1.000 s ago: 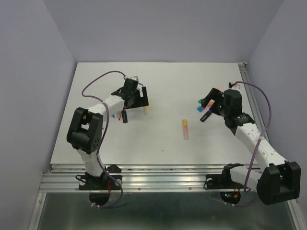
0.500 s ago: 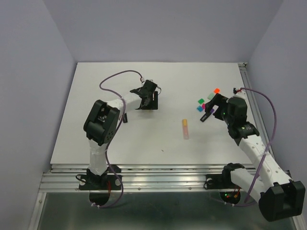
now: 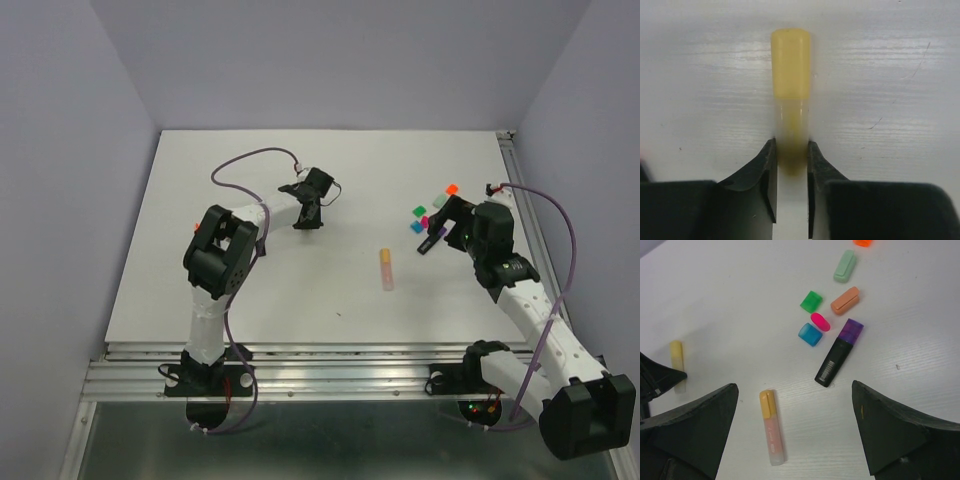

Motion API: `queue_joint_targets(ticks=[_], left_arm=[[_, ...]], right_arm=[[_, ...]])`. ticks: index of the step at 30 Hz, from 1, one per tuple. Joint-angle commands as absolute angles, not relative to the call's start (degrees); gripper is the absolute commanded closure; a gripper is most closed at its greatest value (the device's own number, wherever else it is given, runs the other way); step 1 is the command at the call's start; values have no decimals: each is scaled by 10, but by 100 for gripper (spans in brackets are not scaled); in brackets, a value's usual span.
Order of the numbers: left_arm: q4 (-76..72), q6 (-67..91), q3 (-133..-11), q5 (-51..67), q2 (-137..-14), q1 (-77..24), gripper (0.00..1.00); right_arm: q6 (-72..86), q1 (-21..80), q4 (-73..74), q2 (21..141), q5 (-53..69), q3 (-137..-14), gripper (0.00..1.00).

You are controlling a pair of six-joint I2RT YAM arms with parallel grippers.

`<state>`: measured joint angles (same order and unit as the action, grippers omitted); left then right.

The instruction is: Open the pen caps

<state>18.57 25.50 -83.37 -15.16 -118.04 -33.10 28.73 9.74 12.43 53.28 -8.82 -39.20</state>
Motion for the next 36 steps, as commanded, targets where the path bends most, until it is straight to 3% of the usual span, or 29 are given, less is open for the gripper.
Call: queue_joint_targets(ticks=[1,2,9,16,27,36], left_arm=[[204,262,-829,-149,-1198,-328,90],[200,265,-821,-146,-1193,-329,100],[118,256,-722,-139,-1080,-352,100],[13,264,-583,-156,-909,-459,100],[-63,289,-500,-159,-765,-607,100],[-74,296,-491,-175,-744,-638,100]], right_arm=[[282,98,107,527,-91,-383,0],[282,98,100,527,-75,-381,0],[305,98,55,540,53,-369,0],[420,105,-78,533,264,-318,0],[479,272,-99,542,96,-361,1],[481,378,-91,608,13,-404,23]])
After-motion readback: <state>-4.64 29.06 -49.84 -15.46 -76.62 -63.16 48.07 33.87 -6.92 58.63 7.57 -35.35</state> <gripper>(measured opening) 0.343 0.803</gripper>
